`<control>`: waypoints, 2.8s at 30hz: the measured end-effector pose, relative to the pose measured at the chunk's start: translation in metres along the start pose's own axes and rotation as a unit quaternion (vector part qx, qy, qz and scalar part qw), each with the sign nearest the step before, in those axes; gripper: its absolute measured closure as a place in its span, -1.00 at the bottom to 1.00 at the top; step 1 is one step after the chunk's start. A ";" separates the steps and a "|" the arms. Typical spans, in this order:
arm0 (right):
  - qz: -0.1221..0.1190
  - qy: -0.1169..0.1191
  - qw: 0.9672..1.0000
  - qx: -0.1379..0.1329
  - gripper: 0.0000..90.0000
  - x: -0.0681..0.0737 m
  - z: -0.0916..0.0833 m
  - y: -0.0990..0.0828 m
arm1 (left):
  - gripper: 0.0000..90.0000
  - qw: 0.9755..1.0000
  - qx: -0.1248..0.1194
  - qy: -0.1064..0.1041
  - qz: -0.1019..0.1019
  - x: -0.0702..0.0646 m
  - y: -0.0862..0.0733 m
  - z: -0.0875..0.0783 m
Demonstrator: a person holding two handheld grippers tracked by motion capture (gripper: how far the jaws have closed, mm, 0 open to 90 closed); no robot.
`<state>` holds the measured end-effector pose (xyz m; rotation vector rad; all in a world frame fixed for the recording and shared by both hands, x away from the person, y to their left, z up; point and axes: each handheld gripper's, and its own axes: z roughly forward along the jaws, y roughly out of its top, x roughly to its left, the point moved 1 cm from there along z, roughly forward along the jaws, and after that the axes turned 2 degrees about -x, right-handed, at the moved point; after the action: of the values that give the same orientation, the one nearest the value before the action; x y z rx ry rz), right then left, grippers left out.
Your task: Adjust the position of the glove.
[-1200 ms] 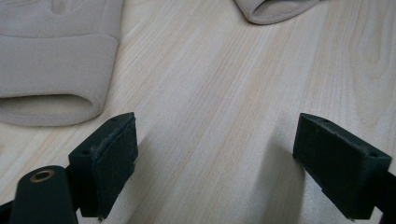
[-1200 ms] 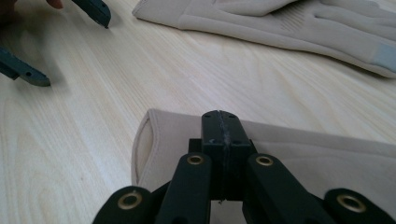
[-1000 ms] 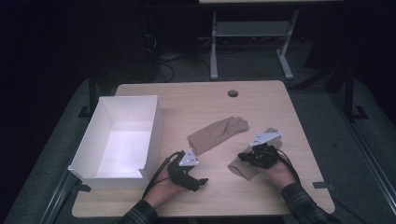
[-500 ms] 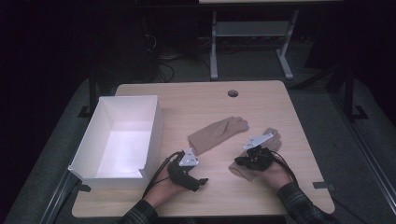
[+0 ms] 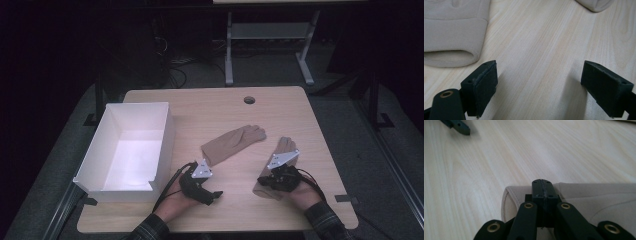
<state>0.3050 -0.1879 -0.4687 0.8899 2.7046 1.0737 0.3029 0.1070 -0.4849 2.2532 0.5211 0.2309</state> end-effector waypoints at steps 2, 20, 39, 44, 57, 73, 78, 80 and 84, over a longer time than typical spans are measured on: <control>-0.001 -0.001 1.000 0.005 1.00 0.001 -0.003 -0.002 | -0.71 1.000 0.000 0.000 -0.001 0.000 0.000 0.000; 0.007 0.003 1.000 0.007 1.00 0.007 -0.028 -0.032 | -0.71 1.000 0.001 0.000 -0.004 -0.001 0.000 0.000; 0.063 -0.073 0.994 -0.060 1.00 -0.055 -0.052 -0.016 | -0.71 1.000 -0.001 0.001 -0.004 0.000 0.001 0.002; 0.062 -0.083 0.994 -0.043 1.00 -0.065 -0.043 -0.014 | -0.71 1.000 -0.001 0.001 -0.004 0.000 0.001 0.002; 0.062 -0.072 0.995 -0.025 1.00 -0.064 -0.028 -0.020 | -0.71 1.000 -0.001 0.001 -0.004 0.000 0.001 0.002; 0.035 -0.033 0.999 -0.016 1.00 -0.032 -0.009 -0.004 | -0.71 1.000 -0.001 0.001 -0.004 0.000 0.001 0.002; 0.020 -0.035 0.999 -0.014 1.00 -0.026 -0.006 -0.001 | -0.71 1.000 -0.001 0.001 -0.004 0.000 0.001 0.002; 0.016 -0.037 0.999 -0.015 0.95 -0.026 -0.009 -0.001 | -0.71 1.000 -0.001 0.001 -0.004 0.000 0.001 0.002; 0.025 -0.047 0.997 -0.054 0.77 -0.029 -0.027 0.001 | -0.71 1.000 -0.001 0.001 -0.004 0.000 0.001 0.002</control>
<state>0.3213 -0.2198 -0.4515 0.9685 2.5352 1.1467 0.3036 0.1050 -0.4851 2.2495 0.5298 0.2295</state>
